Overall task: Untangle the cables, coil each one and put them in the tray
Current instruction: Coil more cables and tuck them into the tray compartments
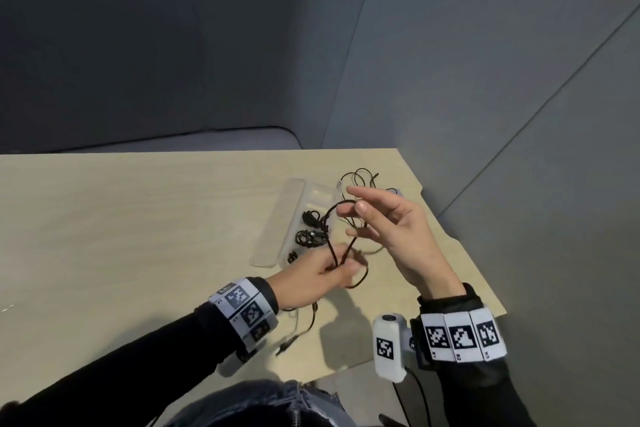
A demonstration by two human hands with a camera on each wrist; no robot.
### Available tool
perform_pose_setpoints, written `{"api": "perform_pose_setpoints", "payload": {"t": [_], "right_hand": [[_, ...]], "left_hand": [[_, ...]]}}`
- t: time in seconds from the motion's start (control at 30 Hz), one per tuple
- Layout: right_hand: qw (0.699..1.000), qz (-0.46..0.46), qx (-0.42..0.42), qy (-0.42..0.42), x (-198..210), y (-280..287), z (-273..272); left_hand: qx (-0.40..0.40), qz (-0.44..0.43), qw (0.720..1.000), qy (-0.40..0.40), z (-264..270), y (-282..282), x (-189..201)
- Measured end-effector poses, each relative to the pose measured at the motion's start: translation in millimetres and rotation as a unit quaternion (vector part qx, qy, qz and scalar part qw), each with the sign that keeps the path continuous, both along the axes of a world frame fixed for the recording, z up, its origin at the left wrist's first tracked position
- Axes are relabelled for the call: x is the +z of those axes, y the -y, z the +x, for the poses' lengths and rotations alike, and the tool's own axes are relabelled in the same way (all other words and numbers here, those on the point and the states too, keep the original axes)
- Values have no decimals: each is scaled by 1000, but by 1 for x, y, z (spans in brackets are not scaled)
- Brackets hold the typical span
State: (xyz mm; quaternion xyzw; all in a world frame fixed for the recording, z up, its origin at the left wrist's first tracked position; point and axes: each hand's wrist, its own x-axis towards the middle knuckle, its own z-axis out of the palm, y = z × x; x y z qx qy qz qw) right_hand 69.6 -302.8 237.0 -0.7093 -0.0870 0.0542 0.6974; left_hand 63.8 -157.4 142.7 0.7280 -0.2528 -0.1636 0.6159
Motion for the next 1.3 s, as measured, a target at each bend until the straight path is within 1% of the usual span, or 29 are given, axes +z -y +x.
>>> {"api": "perform_pose_setpoints", "payload": {"t": [0.07, 0.1, 0.17, 0.2, 0.27, 0.33, 0.4, 0.47, 0.5, 0.57, 0.6, 0.67, 0.73, 0.8, 0.83, 0.93, 1.0, 1.03, 1.1, 1.13, 1.23, 1.3], "right_hand": [[997, -51, -32, -41, -19, 16, 15], [992, -91, -55, -65, -35, 27, 25], [972, -188, -86, -116, -74, 50, 44], [955, -250, -87, -135, -95, 59, 53], [909, -381, -61, -155, -133, 71, 71], [867, -479, -31, -137, -158, 76, 90], [825, -557, -21, -93, -172, 74, 111], [792, -608, -8, -59, -180, 69, 132], [774, -631, 7, -58, -183, 65, 141], [729, -679, 51, -78, -188, 57, 156], [712, -693, 74, -90, -194, 55, 160], [701, -697, 89, -122, -205, 49, 160], [696, -707, 42, -118, -217, 44, 147], [702, -707, -25, -81, -225, 40, 128], [715, -695, -38, -70, -227, 38, 118], [784, -614, -37, -84, -234, 30, 82], [825, -553, -68, -92, -231, 24, 57], [842, -525, -79, -94, -227, 21, 48], [871, -476, -74, -97, -212, 18, 35], [881, -458, -70, -96, -203, 19, 32], [893, -441, -56, -76, -163, 27, 29], [903, -419, -80, -42, -138, 32, 30]], "left_hand": [[13, 43, 998, -47, 6, -3, -13], [22, 69, 994, -78, 9, -7, -19], [43, 108, 984, -132, 13, -18, -29], [55, 116, 980, -152, 14, -24, -33], [79, 118, 972, -188, 16, -38, -36], [112, 115, 965, -209, 18, -54, -34], [157, 121, 958, -207, 21, -70, -30], [195, 124, 951, -207, 24, -83, -30], [204, 121, 949, -210, 25, -88, -29], [200, 118, 948, -216, 23, -92, -26], [196, 118, 949, -216, 22, -92, -24], [190, 125, 949, -217, 21, -91, -23], [194, 128, 947, -219, 21, -90, -25], [199, 123, 949, -213, 22, -87, -28], [198, 121, 950, -208, 21, -85, -29], [167, 131, 954, -211, 18, -75, -35], [134, 148, 956, -215, 16, -65, -40], [124, 151, 957, -216, 15, -60, -41], [124, 140, 956, -226, 14, -54, -44], [126, 130, 956, -232, 13, -52, -43], [125, 105, 962, -219, 11, -44, -42], [123, 82, 969, -199, 9, -38, -41]]}}
